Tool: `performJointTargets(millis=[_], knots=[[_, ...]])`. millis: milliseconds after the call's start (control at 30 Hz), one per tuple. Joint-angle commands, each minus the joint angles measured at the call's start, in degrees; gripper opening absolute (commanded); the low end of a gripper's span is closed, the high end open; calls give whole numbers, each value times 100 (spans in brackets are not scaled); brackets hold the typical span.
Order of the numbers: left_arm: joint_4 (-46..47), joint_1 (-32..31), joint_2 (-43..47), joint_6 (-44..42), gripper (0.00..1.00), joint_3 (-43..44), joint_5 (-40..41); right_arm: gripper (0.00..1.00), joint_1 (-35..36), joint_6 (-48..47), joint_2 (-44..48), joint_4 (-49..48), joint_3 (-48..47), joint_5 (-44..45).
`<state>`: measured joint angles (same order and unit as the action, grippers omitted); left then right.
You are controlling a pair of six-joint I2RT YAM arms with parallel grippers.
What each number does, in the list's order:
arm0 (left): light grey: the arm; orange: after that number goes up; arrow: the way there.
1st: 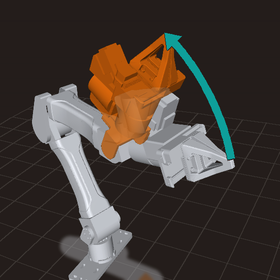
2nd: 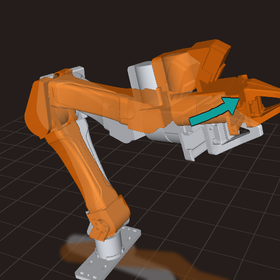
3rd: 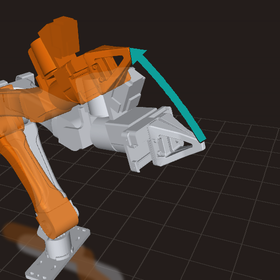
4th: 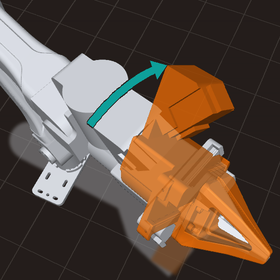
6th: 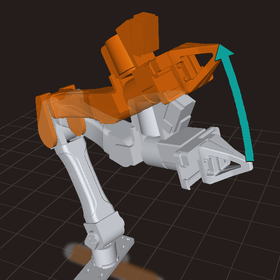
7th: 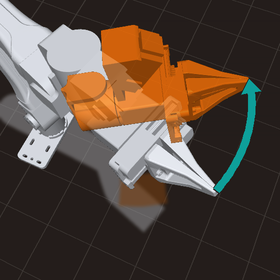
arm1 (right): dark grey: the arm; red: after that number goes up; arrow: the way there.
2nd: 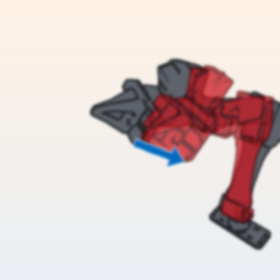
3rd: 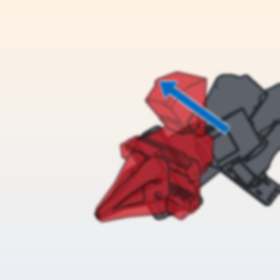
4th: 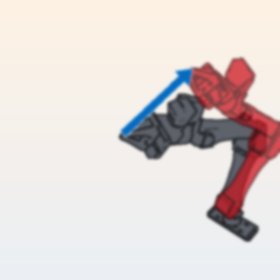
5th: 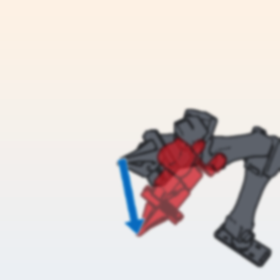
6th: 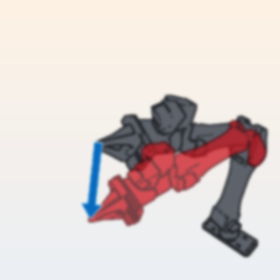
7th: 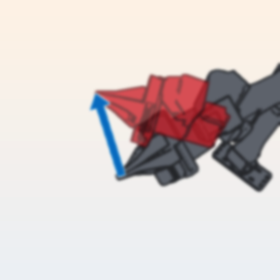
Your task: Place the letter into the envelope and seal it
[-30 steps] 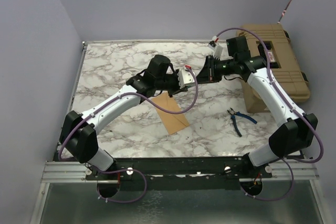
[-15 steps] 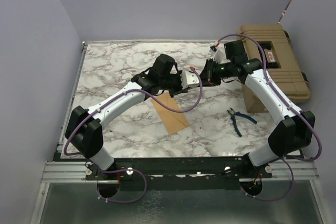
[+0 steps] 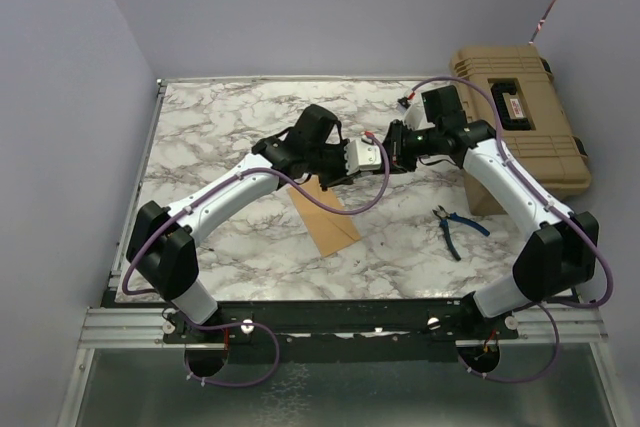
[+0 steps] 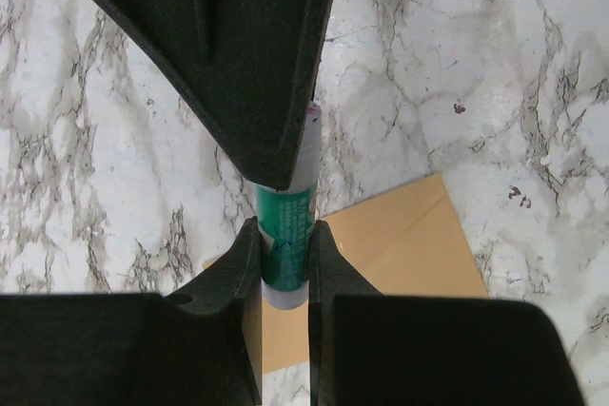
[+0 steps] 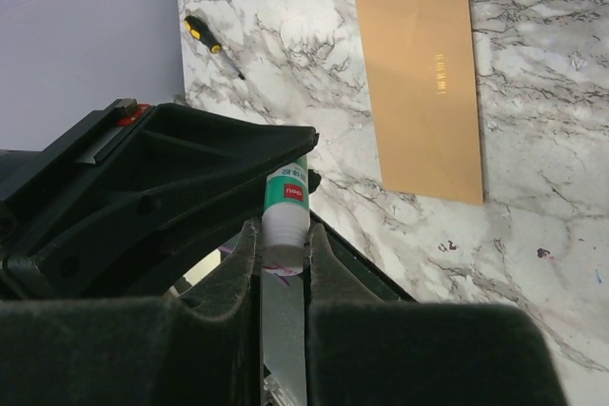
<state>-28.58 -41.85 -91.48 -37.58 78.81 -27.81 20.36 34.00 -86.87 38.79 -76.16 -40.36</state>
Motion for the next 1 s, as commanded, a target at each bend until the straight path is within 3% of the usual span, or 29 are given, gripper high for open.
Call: performJointTargets(millis=[0,367,600,800,967], knots=[[2539,-447,79,-48,0,795,-1072,1,651,274,-185,137,246,-627],[3428,-456,-25,413,0,949,-1270,1,916,268,-355,252,359,-419],[3752,-456,112,706,0,583,-1326,1,925,279,-531,314,625,-381],[3763,-411,773,1067,0,-737,-798,1,824,250,-344,430,-465,202],[3837,-335,1329,1730,0,-1893,-564,17,474,375,-133,358,-1272,466]])
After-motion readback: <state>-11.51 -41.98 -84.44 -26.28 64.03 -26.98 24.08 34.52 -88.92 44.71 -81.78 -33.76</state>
